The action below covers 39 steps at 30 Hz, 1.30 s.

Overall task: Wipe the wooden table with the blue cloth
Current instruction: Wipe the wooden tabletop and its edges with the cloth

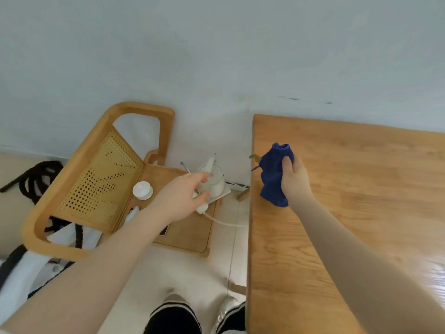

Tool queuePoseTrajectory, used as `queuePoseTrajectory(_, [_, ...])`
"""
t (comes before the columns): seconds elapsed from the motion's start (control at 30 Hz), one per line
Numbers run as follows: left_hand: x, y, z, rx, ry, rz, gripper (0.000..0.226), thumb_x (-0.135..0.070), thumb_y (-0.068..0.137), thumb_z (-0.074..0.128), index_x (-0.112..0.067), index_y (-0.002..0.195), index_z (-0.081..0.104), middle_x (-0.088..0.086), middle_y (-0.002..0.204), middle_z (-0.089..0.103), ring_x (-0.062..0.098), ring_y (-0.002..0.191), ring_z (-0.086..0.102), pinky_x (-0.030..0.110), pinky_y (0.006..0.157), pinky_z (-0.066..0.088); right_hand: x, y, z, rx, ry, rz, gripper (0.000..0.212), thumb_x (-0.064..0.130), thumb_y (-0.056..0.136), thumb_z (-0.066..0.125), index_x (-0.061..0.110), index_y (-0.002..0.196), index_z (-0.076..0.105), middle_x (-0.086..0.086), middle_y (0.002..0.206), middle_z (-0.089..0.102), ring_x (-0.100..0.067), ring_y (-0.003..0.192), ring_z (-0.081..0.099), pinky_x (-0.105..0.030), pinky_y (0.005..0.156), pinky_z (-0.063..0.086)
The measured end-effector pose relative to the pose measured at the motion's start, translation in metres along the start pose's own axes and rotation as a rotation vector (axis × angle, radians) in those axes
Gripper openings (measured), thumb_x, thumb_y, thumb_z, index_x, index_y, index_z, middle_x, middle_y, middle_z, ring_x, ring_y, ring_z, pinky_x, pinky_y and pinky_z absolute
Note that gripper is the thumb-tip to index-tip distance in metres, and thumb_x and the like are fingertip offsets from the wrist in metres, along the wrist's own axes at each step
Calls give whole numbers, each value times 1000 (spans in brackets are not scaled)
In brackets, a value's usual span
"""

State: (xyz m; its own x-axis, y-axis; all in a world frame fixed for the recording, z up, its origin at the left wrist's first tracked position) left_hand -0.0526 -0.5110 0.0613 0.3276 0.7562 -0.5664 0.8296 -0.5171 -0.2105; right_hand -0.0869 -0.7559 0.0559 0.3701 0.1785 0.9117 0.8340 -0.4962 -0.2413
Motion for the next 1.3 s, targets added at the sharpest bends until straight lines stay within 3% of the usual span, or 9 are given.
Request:
queuePoseTrajectory(0.17, [25,97,-10,79,-132,47,47,-26,93,51,-22,138,40,-10,123,55,8,105,55,30,93,45,22,71,9,-299,17,-46,17,25,102,29,20,108,44,8,82,52,-10,71,50,-25,60,37])
queuePoseTrajectory(0.27, [38,166,-13,152,-181,81,46,-25,94,50,-22,138,40,-7,124,55,9,105,54,31,97,44,39,116,18,-400,-209,-165,17,21,100,33,14,107,47,-1,90,56,-20,82,54,-31,67,40])
queuePoseTrajectory(0.37, [50,225,-13,180,-235,94,46,-22,94,49,-20,138,39,-6,125,54,10,106,53,30,98,42,34,169,62,-163,-780,-341,39,30,96,34,5,121,53,-12,117,59,-32,110,52,-41,92,36])
queuePoseTrajectory(0.47, [64,266,-9,177,-288,122,45,-19,93,51,-17,137,41,-5,123,55,12,104,55,33,100,42,-9,204,111,324,-1356,-386,42,43,95,36,20,122,59,1,145,42,-24,142,19,-45,114,3])
queuePoseTrajectory(0.6, [90,293,1,203,-247,137,45,-23,93,51,-20,137,42,-10,121,55,7,102,55,23,94,41,-7,258,126,379,-1599,-416,40,39,92,37,21,109,69,3,140,46,-23,142,14,-43,114,-3])
queuePoseTrajectory(0.77, [98,302,12,291,-201,150,46,-24,94,50,-22,138,40,-9,127,54,9,107,55,27,94,43,1,243,124,244,-1515,-483,48,40,82,32,20,74,75,0,98,70,-34,120,50,-51,101,34])
queuePoseTrajectory(1.03, [50,325,21,322,-188,305,45,-16,94,45,-19,139,39,-4,134,50,13,110,54,23,90,40,-24,179,101,504,-1450,-656,34,41,77,45,23,68,72,8,86,69,-25,105,59,-41,102,26])
queuePoseTrajectory(1.17, [51,332,21,279,-156,336,47,-11,94,42,-18,139,39,-1,139,45,13,108,55,22,90,39,-14,235,114,337,-1395,-496,45,41,80,39,16,68,74,3,90,70,-28,114,55,-45,106,23])
queuePoseTrajectory(1.3, [40,335,27,320,-113,403,52,-5,91,41,-22,141,37,0,145,38,17,117,51,28,96,39,-25,179,107,181,-1223,-319,48,40,92,31,20,90,75,-2,130,59,-33,133,38,-53,108,25])
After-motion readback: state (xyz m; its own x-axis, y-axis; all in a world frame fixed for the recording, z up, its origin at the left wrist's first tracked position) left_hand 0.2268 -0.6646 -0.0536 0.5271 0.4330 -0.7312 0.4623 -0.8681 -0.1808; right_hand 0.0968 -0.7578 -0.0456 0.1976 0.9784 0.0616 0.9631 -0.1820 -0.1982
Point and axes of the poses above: each hand's wrist, its own y-axis towards the middle knuckle, its own z-axis out of the palm, x = y × z, the point moved 5 cm from there along y, towards the middle knuckle
